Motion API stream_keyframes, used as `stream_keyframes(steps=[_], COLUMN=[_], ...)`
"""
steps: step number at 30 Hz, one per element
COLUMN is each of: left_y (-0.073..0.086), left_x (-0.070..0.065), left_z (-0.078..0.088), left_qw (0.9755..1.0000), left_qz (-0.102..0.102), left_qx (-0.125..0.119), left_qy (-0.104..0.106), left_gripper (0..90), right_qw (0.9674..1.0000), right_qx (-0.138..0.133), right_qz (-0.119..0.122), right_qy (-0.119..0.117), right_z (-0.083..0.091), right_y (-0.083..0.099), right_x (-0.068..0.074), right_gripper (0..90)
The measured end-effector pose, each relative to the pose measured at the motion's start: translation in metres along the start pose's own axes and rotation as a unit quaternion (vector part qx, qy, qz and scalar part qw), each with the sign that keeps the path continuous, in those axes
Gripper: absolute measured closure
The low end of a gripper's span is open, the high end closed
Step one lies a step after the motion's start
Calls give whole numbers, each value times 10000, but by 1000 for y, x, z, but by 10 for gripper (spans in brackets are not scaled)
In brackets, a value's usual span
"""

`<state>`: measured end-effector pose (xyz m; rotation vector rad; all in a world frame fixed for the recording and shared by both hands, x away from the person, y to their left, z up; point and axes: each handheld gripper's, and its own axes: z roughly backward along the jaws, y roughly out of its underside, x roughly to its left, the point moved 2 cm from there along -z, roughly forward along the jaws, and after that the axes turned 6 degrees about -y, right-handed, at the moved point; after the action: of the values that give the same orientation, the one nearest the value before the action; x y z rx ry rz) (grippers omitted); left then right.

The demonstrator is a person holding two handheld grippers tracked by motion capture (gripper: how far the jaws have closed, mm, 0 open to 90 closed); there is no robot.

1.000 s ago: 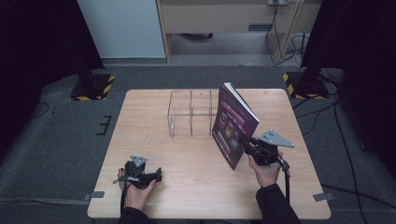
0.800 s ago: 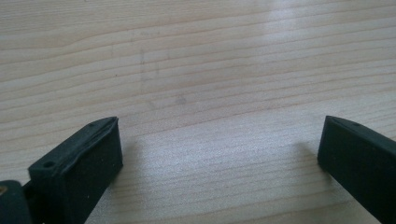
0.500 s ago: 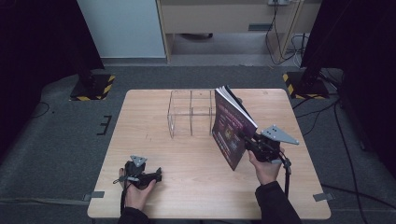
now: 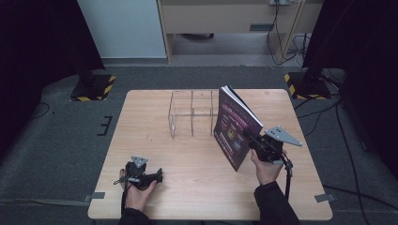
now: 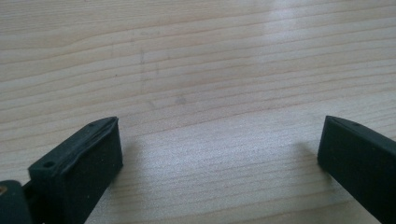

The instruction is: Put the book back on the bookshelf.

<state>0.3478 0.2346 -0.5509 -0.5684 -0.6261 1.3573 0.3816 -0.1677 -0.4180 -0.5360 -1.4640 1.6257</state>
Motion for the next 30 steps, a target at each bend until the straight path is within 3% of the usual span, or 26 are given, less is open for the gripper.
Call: stream_keyframes(steps=[8,20,30], left_y=[0,0,0], left_x=[0,0,0], left_z=[0,0,0], left_qw=[10000,10000,10000], left_qz=[-2,-2,5], left_qx=[1,0,-5], left_qy=[0,0,-1], left_gripper=[0,0,0], right_qw=[9998,9985,9975], right_qx=[-174,-516,-630], right_qz=[39,157,134], right_qy=[-47,120,285], right_z=[1,-5,-28], right_y=[-14,-41,-49], right_x=[4,3,-5], right_gripper=[845,845,844])
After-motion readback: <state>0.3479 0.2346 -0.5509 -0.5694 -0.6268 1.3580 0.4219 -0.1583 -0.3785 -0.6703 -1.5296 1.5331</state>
